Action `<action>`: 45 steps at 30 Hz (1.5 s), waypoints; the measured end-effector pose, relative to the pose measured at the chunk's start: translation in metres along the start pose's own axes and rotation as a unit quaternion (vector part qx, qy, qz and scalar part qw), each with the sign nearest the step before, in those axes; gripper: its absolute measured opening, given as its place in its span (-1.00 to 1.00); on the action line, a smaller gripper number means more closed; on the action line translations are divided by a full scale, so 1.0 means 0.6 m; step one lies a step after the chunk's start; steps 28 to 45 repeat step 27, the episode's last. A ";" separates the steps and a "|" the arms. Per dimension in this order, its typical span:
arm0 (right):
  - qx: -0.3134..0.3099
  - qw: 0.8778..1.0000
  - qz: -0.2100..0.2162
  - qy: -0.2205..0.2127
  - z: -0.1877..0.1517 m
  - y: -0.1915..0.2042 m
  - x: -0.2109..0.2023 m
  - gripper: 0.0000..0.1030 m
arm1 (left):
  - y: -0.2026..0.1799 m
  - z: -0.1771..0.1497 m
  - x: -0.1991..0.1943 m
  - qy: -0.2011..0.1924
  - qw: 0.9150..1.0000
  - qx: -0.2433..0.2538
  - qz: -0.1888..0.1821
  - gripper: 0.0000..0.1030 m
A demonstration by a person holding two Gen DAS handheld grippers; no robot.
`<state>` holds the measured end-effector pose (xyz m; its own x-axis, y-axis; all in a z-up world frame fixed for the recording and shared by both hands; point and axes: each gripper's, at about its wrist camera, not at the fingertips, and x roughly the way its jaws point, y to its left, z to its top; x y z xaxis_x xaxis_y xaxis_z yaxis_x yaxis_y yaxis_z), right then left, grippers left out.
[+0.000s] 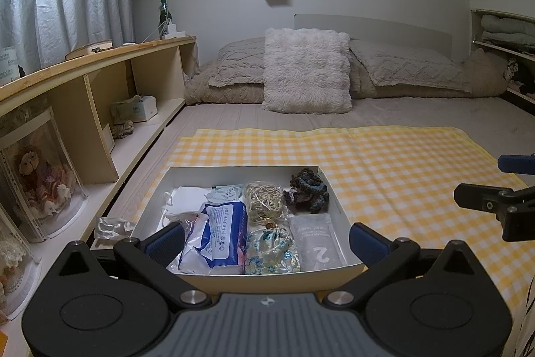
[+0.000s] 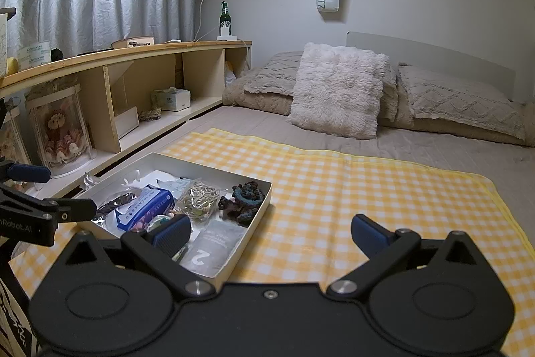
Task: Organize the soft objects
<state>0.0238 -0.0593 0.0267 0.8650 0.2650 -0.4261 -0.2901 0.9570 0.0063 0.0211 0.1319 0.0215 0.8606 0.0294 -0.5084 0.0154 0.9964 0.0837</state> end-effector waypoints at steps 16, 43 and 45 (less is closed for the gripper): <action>0.000 1.000 0.000 0.001 0.000 0.000 0.001 1.00 | 0.002 -0.001 -0.001 0.000 1.000 0.001 -0.001 1.00; -0.001 1.000 0.000 0.001 0.000 0.001 0.001 1.00 | 0.002 0.000 0.000 -0.001 1.000 0.001 -0.001 1.00; -0.001 1.000 0.000 0.001 0.000 0.001 0.001 1.00 | 0.002 0.000 0.000 -0.001 1.000 0.001 -0.001 1.00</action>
